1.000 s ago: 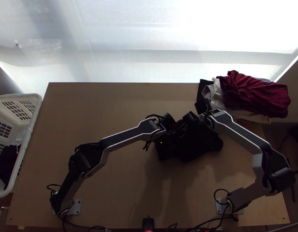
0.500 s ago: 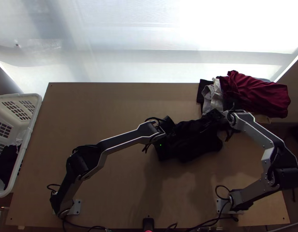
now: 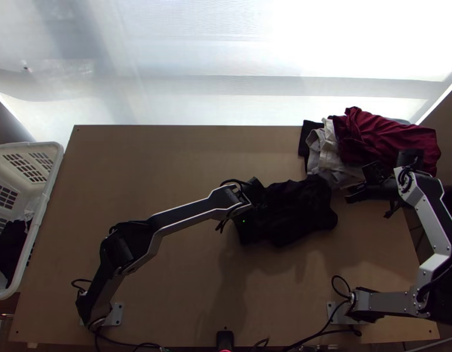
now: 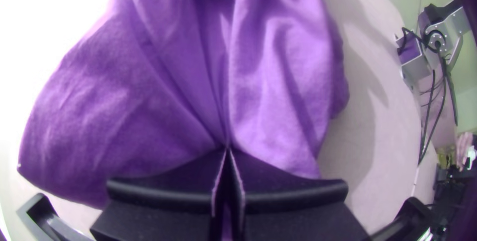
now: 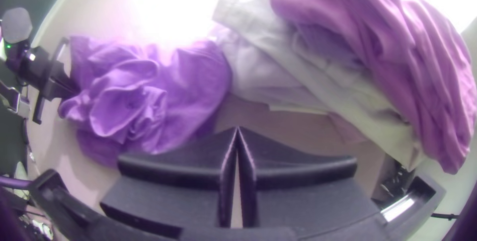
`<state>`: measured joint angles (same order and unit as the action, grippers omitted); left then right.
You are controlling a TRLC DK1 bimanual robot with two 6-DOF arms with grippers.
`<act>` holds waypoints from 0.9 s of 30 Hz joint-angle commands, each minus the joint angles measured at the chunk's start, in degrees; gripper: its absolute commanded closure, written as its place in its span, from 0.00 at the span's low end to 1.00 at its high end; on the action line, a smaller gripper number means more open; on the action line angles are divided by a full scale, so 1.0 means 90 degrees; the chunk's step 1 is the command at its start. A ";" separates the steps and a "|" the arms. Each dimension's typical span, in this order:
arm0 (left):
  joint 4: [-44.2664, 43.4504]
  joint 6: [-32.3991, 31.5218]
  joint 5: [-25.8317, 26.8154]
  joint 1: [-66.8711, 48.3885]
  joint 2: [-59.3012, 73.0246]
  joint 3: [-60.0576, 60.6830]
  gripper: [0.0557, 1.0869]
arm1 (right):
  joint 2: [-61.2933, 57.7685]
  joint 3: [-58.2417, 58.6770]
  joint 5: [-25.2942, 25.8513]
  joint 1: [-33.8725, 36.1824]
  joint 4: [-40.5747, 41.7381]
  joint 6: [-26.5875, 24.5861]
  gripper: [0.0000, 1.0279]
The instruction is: Fold the t-shirt
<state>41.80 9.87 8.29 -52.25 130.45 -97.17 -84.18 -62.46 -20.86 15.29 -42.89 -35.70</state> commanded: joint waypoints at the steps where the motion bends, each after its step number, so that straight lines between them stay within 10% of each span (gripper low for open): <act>1: 0.0141 0.0085 -0.0004 -0.0025 -0.0090 0.0152 0.95 | 0.0721 -0.0346 -0.0192 -0.0957 -0.0673 0.0754 0.97; 13: 0.0101 0.0134 -0.0004 -0.0054 -0.0149 0.0249 0.95 | -0.0197 -0.0297 -0.0289 -0.3710 -0.0107 0.1965 0.97; 27: 0.0111 0.0163 0.0006 -0.0054 -0.0149 0.0288 0.95 | -0.1252 -0.0082 -0.0328 -0.4511 0.1104 0.2405 0.97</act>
<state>40.51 11.18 8.23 -52.88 129.08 -94.72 -91.20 -64.75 -23.88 -22.61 -37.63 -14.70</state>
